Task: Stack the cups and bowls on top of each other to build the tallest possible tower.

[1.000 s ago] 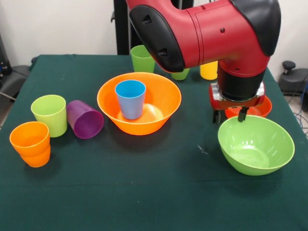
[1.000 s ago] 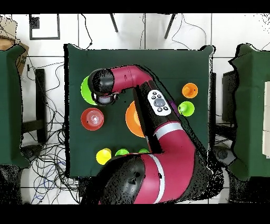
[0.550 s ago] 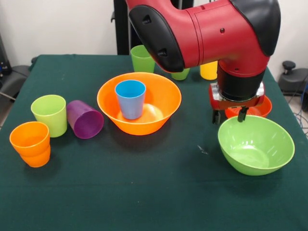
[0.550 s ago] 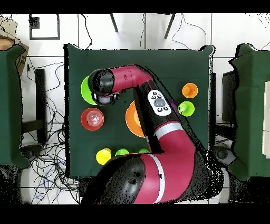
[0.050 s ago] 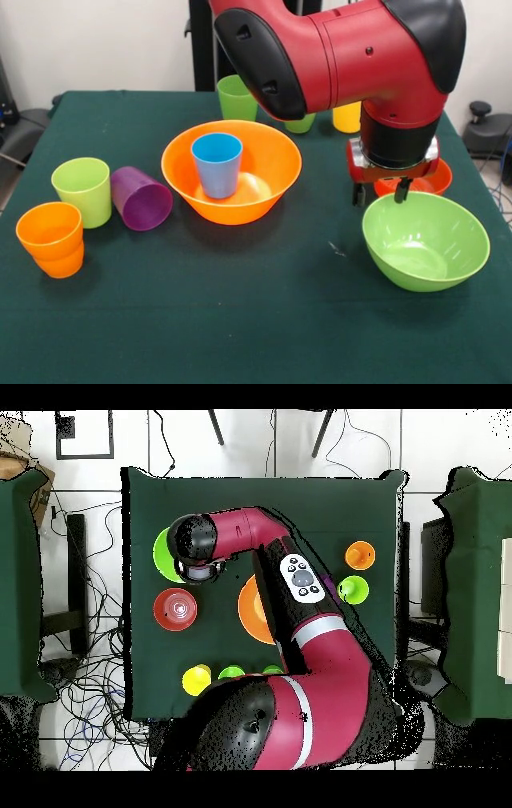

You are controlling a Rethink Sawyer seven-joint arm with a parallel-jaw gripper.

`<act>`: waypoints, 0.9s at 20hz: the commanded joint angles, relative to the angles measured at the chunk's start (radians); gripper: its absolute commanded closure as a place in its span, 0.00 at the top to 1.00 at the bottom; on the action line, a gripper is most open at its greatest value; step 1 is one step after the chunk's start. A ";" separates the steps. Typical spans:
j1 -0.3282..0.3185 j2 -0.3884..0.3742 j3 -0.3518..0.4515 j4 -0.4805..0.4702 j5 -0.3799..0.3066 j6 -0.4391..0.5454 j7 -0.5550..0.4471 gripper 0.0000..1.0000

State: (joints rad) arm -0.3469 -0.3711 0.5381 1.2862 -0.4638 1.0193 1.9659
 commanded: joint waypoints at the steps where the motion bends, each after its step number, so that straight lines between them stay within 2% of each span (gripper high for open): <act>1: -0.002 0.008 -0.029 -0.043 -0.030 0.095 -0.134 1.00; 7: -0.028 0.006 -0.020 -0.013 -0.047 0.044 -0.172 1.00; 12: -0.010 0.007 -0.040 -0.049 -0.069 0.085 -0.165 1.00; 15: -0.026 0.010 -0.022 -0.002 -0.041 0.024 -0.130 1.00; 18: -0.014 -0.015 -0.033 0.022 -0.067 0.006 -0.132 1.00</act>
State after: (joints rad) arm -0.3615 -0.3714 0.5374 1.2866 -0.4686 1.0193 1.9659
